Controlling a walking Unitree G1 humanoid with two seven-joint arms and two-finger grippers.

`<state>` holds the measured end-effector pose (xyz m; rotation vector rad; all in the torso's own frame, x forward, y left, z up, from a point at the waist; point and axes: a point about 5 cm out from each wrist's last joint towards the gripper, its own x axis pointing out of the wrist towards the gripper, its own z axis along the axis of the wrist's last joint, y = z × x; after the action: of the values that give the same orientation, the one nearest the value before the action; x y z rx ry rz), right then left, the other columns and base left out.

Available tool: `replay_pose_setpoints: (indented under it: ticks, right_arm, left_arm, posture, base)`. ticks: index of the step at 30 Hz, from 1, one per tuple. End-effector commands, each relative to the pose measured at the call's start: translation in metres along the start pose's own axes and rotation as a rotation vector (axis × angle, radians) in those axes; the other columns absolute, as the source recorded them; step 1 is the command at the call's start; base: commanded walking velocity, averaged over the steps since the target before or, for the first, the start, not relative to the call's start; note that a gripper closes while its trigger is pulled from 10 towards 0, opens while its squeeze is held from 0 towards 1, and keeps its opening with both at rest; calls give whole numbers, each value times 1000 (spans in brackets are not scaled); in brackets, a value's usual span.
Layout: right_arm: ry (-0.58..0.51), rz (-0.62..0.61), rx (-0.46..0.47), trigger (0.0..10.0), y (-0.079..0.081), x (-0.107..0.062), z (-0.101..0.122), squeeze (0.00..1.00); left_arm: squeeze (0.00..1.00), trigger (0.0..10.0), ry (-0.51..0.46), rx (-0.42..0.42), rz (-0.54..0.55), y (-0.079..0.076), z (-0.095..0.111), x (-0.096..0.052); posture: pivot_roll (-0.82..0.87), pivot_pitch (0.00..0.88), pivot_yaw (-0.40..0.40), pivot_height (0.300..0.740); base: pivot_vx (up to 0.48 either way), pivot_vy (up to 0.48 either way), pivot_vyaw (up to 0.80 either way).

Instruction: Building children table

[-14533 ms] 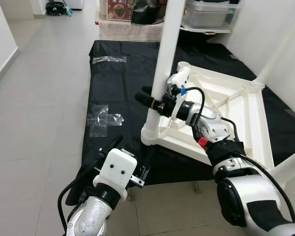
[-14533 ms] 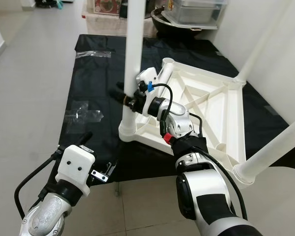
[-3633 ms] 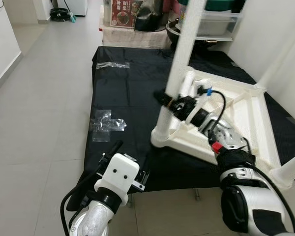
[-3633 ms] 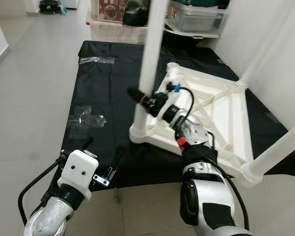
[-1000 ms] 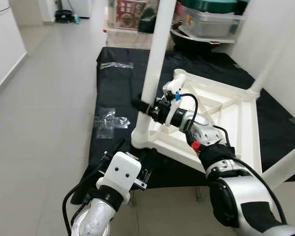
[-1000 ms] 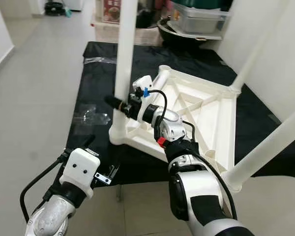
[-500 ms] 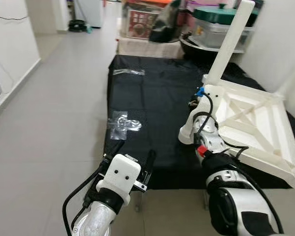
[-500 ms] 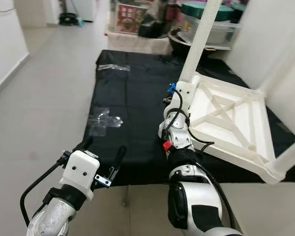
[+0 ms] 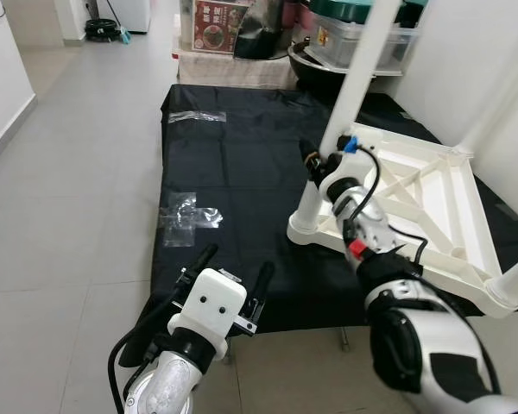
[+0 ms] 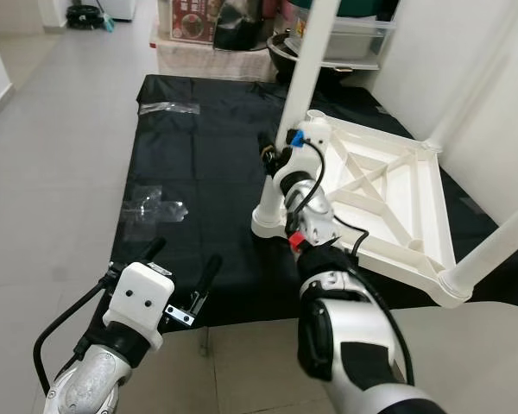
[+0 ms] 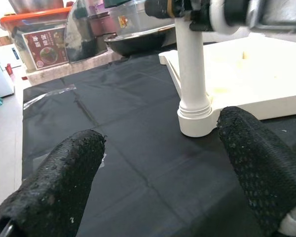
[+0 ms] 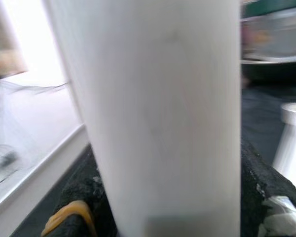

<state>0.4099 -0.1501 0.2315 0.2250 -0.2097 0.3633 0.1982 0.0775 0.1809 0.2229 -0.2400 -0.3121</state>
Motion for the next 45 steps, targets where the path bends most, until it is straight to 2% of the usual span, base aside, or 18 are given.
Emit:
replay_pose_setpoints:
  ticks: [1, 2, 10, 18, 19, 22, 24, 28, 29, 32, 33, 34, 35, 37, 40, 43, 44, 45]
  right_arm:
    - [77, 274, 92, 10000, 12, -3, -10, 0]
    - [77, 274, 92, 10000, 12, -3, -10, 0]
    - [281, 931, 187, 10000, 40, -31, -34, 0]
    - [333, 999, 157, 10000, 46, -34, -40, 0]
    - [317, 866, 72, 0, 47, -24, -41, 0]
    - [287, 735, 3, 0, 46, -16, -39, 0]
    - [203, 403, -98, 0, 34, 0, -28, 0]
    - [182, 286, -107, 0, 27, 3, -24, 0]
    - [170, 158, -143, 0, 20, 4, -22, 0]
    - [167, -13, -163, 0, 9, 3, -21, 0]
    - [169, -229, -182, 0, -6, -2, -22, 0]
    - [169, -229, -182, 0, -6, -2, -22, 0]
    - [173, -421, -194, 0, -18, -10, -25, 0]
    - [174, -563, -192, 0, -24, -18, -29, 0]
    - [166, -633, -189, 0, -23, -23, -33, 0]
    - [133, -611, -120, 706, 0, -19, -41, 0]
    - [110, -558, -91, 7608, 14, -14, -43, 0]
    - [68, -499, -90, 10000, 25, -9, -41, 0]
  left_arm:
    - [0, 10000, 18, -4, -6, -2, -4, 1]
    - [0, 10000, 18, -4, -6, -2, -4, 1]
    - [0, 10000, 20, 3, 2, 0, -4, 1]
    - [0, 10000, 22, 4, 4, 1, -4, 1]
    - [0, 10000, 22, 3, 4, 1, -5, 0]
    - [0, 10000, 22, 3, 4, 1, -5, 0]
    - [0, 10000, 22, 2, 5, 0, -5, 0]
    - [0, 10000, 22, 2, 5, 0, -5, 0]
    - [0, 10000, 23, 2, 4, 0, -5, 0]
    - [0, 10000, 23, 1, 3, 0, -5, 0]
    - [0, 10000, 23, 0, 1, -1, -6, 0]
    - [0, 10000, 23, 0, 1, -1, -6, 0]
    - [0, 10000, 23, 0, -1, -1, -6, 0]
    - [0, 10000, 23, 0, -2, -2, -6, 0]
    - [0, 10000, 23, 0, -2, -2, -6, 0]
    - [0, 10000, 23, 0, -2, -2, -6, -1]
    - [0, 10000, 23, 0, -3, -2, -6, -1]
    - [0, 10000, 23, 0, -3, -2, -6, -1]
  posture:
    - [113, 76, -122, 740]
    - [113, 76, -122, 740]
    - [124, 83, -125, 740]
    - [121, 83, -124, 740]
    - [121, 85, -125, 740]
    - [118, 84, -125, 740]
    - [118, 80, -125, 740]
    - [118, 80, -125, 740]
    - [114, 74, -120, 740]
    - [112, 73, -122, 740]
    - [111, 72, -121, 740]
    - [111, 72, -121, 740]
    - [112, 71, -120, 740]
    - [115, 68, -120, 740]
    - [115, 65, -118, 740]
    - [112, 59, -118, 740]
    - [113, 59, -119, 740]
    - [113, 59, -119, 740]
  base:
    - [0, 0, 0]
    - [0, 0, 0]
    - [0, 0, 0]
    - [0, 0, 0]
    - [0, 0, 0]
    - [0, 0, 0]
    - [0, 0, 0]
    - [0, 0, 0]
    - [0, 0, 0]
    - [0, 0, 0]
    - [0, 0, 0]
    - [0, 0, 0]
    - [0, 0, 0]
    - [0, 0, 0]
    - [0, 0, 0]
    - [0, 0, 0]
    - [0, 0, 0]
    - [0, 0, 0]
